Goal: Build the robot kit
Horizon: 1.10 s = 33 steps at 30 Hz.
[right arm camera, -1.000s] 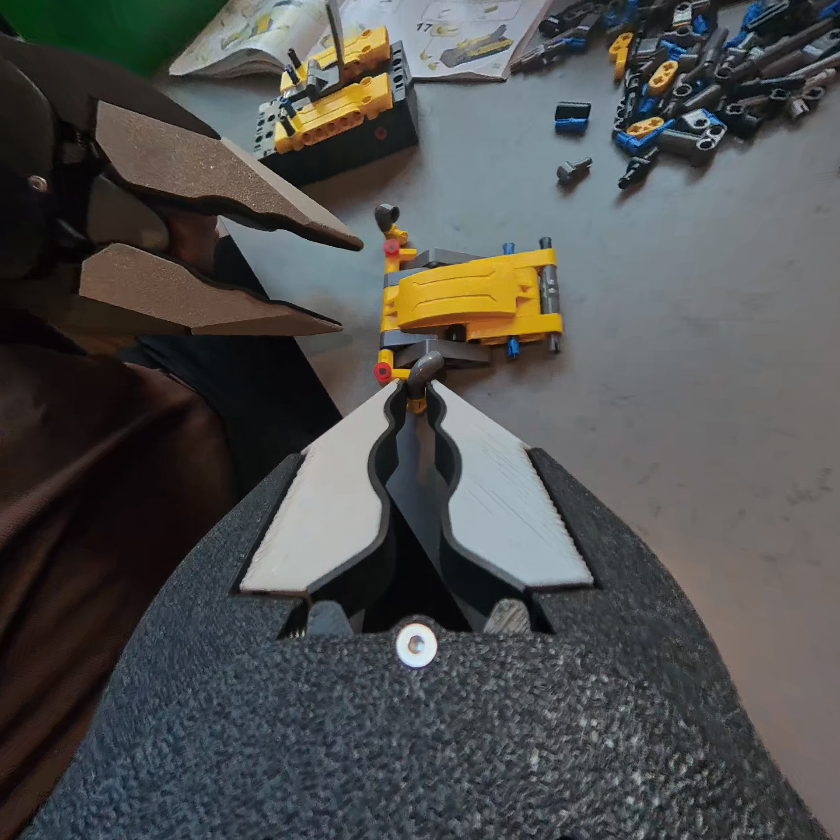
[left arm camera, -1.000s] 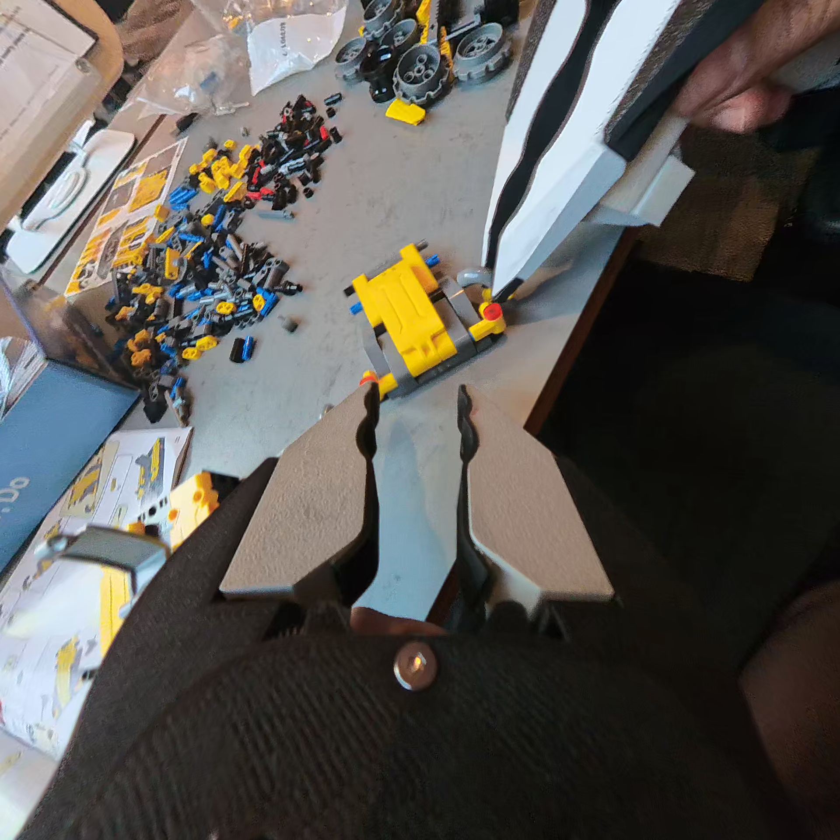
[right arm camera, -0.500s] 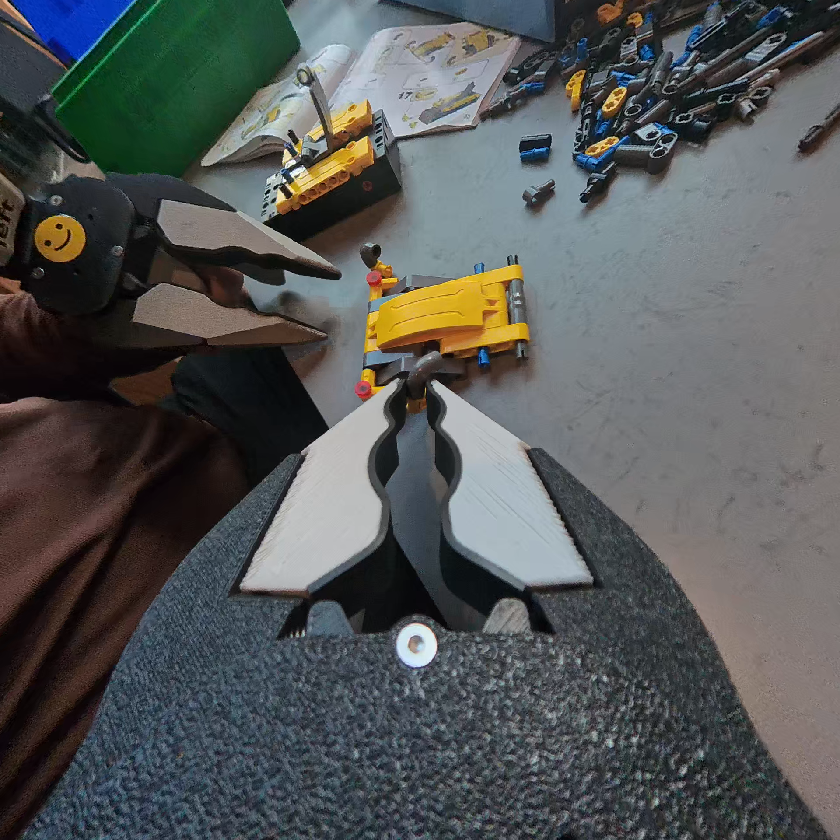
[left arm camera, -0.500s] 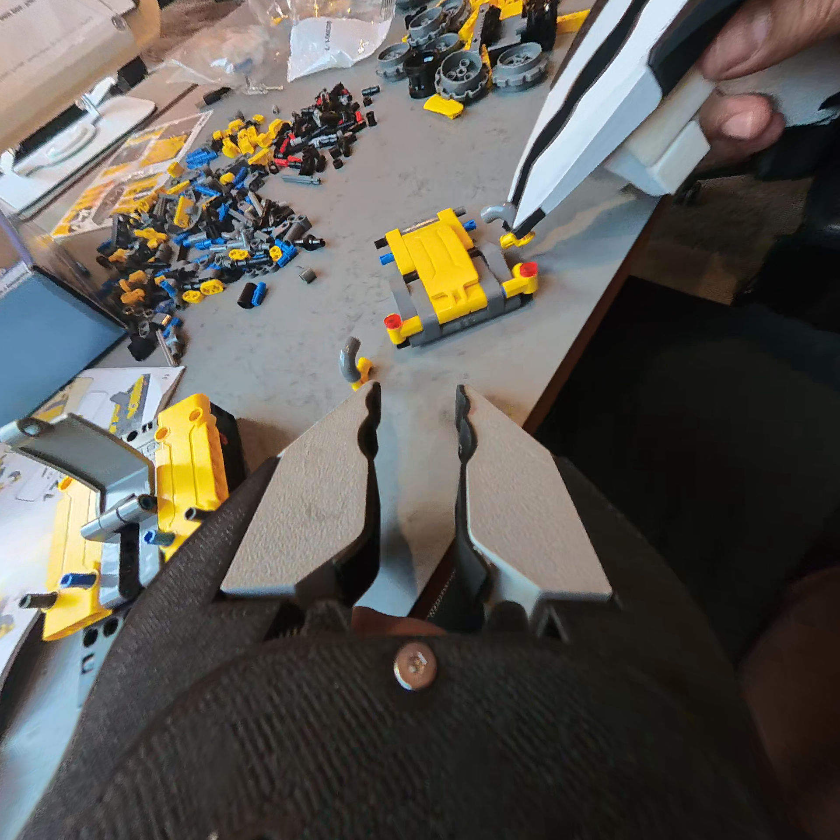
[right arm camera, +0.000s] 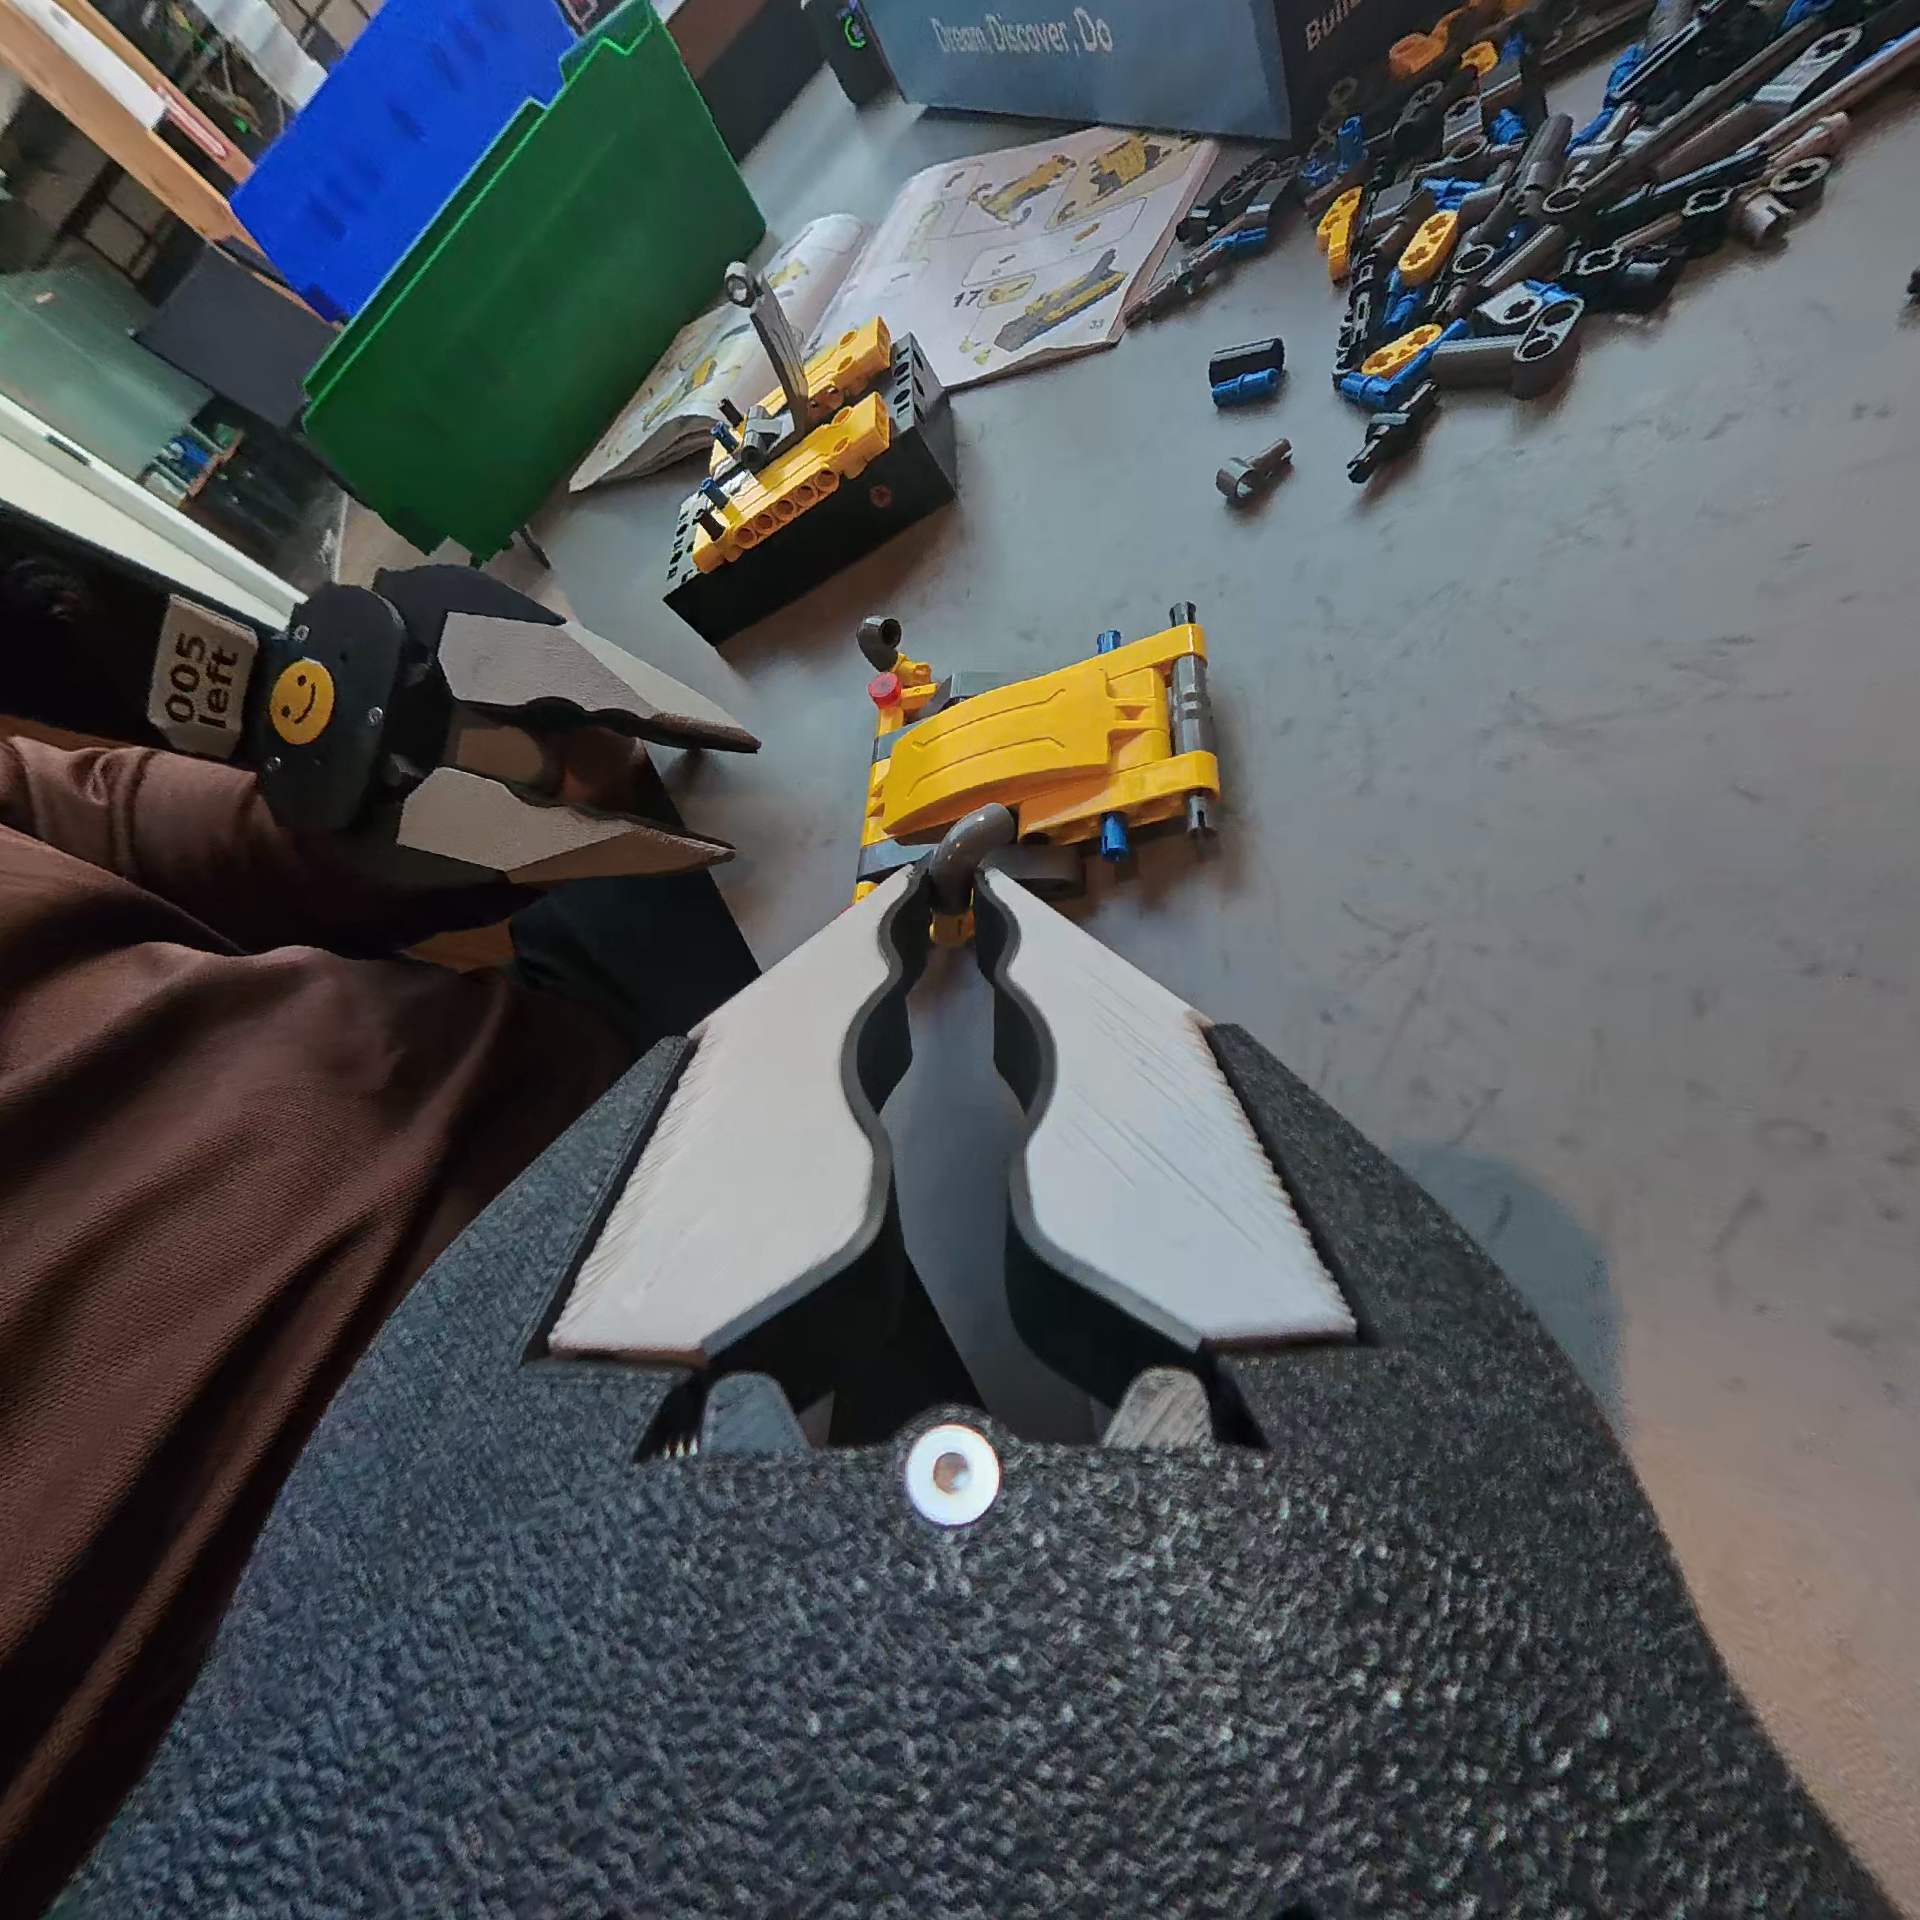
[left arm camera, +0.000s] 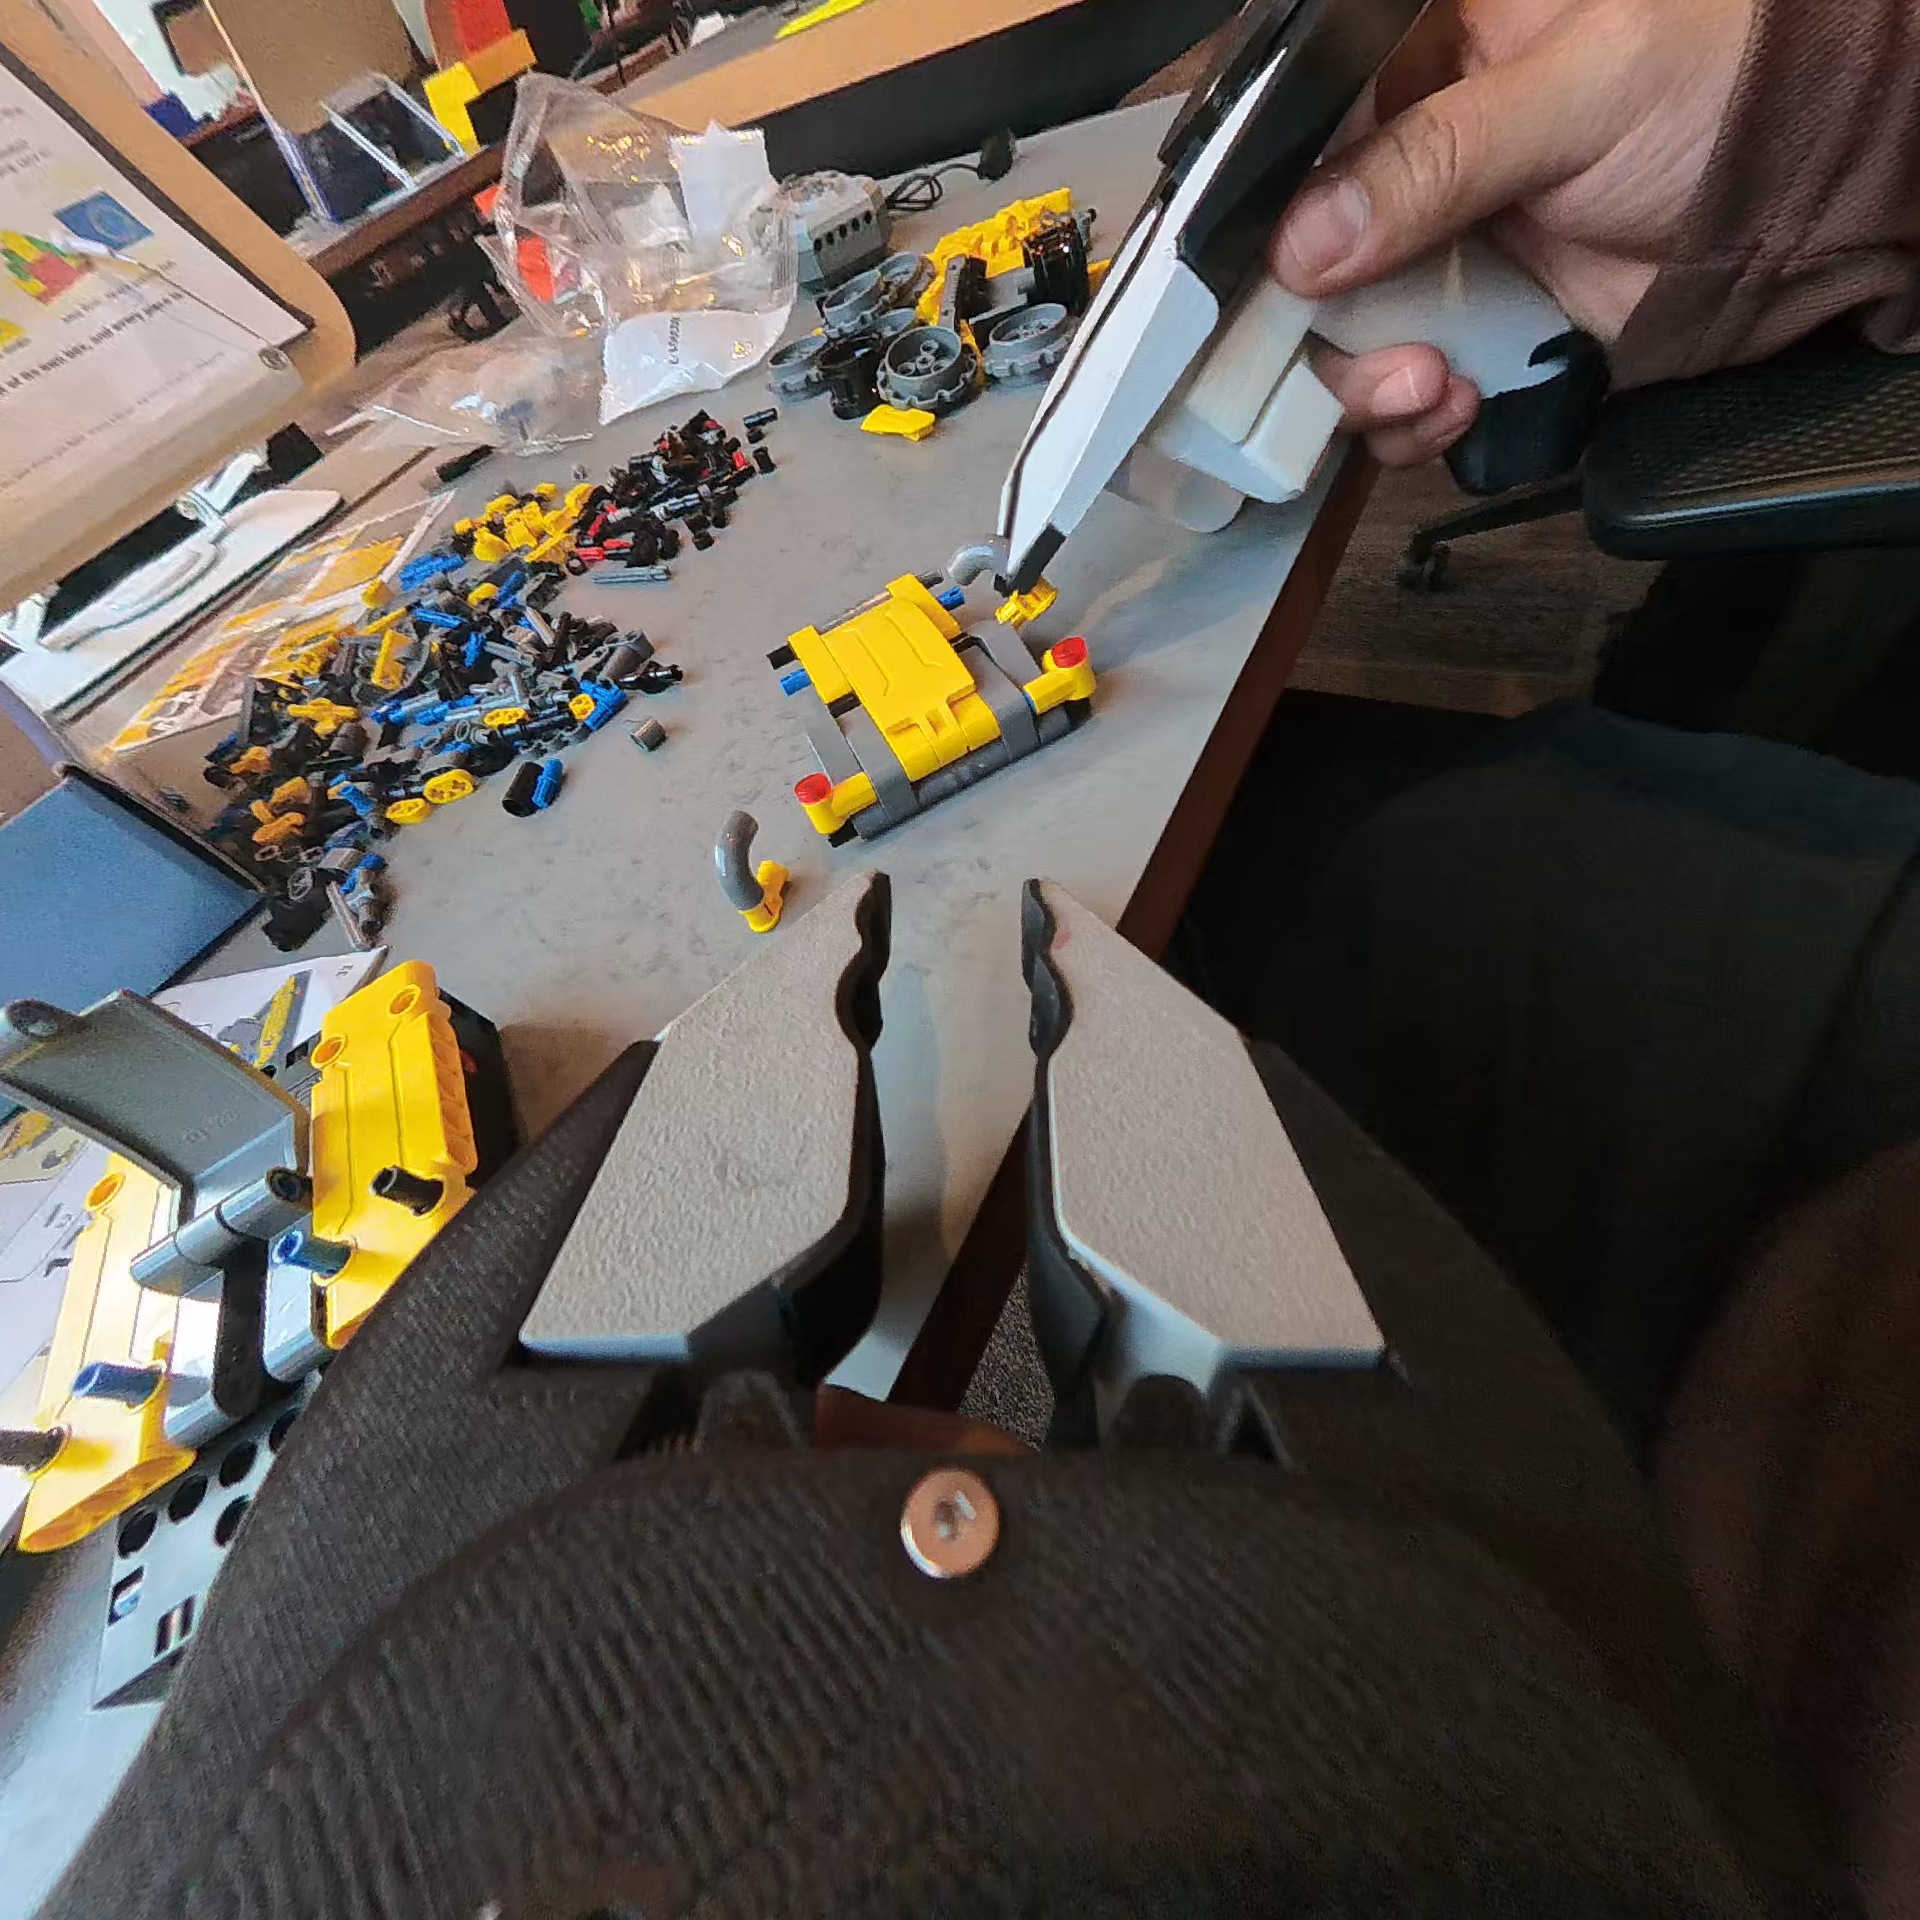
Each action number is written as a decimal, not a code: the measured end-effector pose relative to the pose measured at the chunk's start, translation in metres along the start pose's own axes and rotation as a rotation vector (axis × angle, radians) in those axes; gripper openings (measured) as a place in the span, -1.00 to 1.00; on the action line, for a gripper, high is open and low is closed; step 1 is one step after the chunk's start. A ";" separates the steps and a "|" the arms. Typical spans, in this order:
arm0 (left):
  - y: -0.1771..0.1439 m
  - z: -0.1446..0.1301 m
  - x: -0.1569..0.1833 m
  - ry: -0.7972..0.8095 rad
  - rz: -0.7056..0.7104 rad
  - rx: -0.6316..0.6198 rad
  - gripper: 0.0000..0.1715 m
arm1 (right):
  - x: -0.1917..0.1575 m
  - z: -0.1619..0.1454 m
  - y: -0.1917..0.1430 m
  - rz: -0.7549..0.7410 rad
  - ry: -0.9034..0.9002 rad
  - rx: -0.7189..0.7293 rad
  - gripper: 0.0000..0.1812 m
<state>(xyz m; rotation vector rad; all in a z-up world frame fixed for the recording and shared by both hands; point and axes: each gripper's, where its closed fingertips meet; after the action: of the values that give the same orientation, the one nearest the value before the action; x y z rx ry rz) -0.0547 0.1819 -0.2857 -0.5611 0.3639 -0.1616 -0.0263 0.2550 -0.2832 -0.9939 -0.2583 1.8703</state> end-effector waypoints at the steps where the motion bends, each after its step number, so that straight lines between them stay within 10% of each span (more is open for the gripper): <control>1: 0.000 0.000 0.000 0.000 0.006 0.005 -0.74 | 0.000 0.000 0.000 0.004 0.003 0.002 -0.91; 15: -0.032 0.029 -0.022 -0.293 -0.127 0.162 -0.75 | -0.002 -0.002 -0.001 -0.004 -0.030 0.001 -0.91; 33: -0.055 0.024 -0.029 -0.120 -0.180 0.261 -0.76 | -0.002 0.001 -0.003 0.034 0.006 0.023 -0.91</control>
<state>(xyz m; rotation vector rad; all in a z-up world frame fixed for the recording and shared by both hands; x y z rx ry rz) -0.0750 0.1546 -0.2289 -0.3434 0.1711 -0.3424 -0.0250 0.2552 -0.2801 -0.9942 -0.2171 1.8970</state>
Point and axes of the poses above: each gripper's, where its closed fingertips meet, y out along the fingers, z out of its top, x = y × z across the jaws, and after that the axes turned 13 degrees about -x, right-handed
